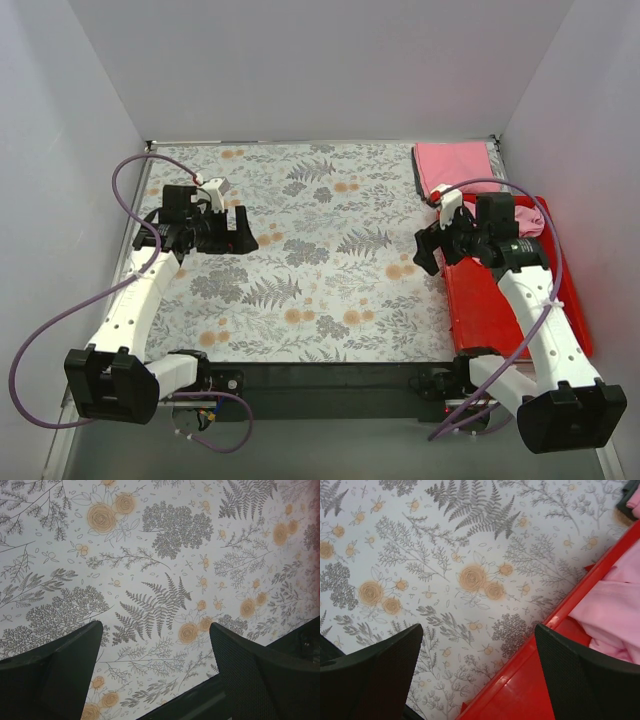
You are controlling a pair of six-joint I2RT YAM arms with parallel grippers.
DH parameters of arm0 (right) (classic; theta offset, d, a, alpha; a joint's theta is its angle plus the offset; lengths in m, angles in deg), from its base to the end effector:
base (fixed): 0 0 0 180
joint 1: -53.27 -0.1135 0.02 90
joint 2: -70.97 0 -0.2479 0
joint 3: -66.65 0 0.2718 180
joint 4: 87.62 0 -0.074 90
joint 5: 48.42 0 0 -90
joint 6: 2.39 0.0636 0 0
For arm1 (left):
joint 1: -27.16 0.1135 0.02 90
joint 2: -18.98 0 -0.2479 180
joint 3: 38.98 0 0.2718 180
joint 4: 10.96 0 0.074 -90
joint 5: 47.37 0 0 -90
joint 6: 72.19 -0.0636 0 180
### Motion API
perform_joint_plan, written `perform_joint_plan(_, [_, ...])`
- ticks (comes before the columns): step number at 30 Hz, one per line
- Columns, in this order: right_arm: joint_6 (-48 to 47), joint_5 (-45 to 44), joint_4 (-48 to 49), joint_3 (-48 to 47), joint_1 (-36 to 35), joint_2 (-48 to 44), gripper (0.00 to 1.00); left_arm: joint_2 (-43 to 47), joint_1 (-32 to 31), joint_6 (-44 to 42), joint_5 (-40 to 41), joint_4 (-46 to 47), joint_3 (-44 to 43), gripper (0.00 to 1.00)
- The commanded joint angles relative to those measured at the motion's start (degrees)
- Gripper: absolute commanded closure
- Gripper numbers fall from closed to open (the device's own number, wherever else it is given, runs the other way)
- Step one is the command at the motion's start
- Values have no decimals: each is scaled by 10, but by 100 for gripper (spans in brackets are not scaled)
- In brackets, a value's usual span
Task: Fold and stack the t-shirts
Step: Grab the tshirt from the pile
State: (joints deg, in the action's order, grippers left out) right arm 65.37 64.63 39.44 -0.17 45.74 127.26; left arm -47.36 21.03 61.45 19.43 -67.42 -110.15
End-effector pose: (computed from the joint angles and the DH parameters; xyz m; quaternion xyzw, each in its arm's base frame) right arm 0.2421 0.0571 0.2800 -0.3082 0.8458 0.1307 0.4155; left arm 0.2693 -0.0541 0.2596 -0.2349 0.8973 -0.3077 0.2121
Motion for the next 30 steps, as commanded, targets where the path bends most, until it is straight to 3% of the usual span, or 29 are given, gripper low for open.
perform_joint_plan(1, [3, -60, 2, -74, 15, 30, 2, -9, 0, -11, -27, -10, -41, 12])
perform_joint_plan(6, [-24, -22, -87, -238, 115, 159, 2, -37, 1, -23, -58, -20, -85, 12])
perform_joint_plan(16, [-103, -81, -92, -288, 283, 336, 1, -47, 1, -27, -73, -13, -78, 12])
perform_joint_plan(24, [-46, -82, -20, -300, 287, 450, 2, -61, 1, -32, -75, -11, -73, 12])
perform_joint_plan(30, [-19, -78, 65, -254, 277, 492, 2, -55, 1, -35, -67, -6, -57, 12])
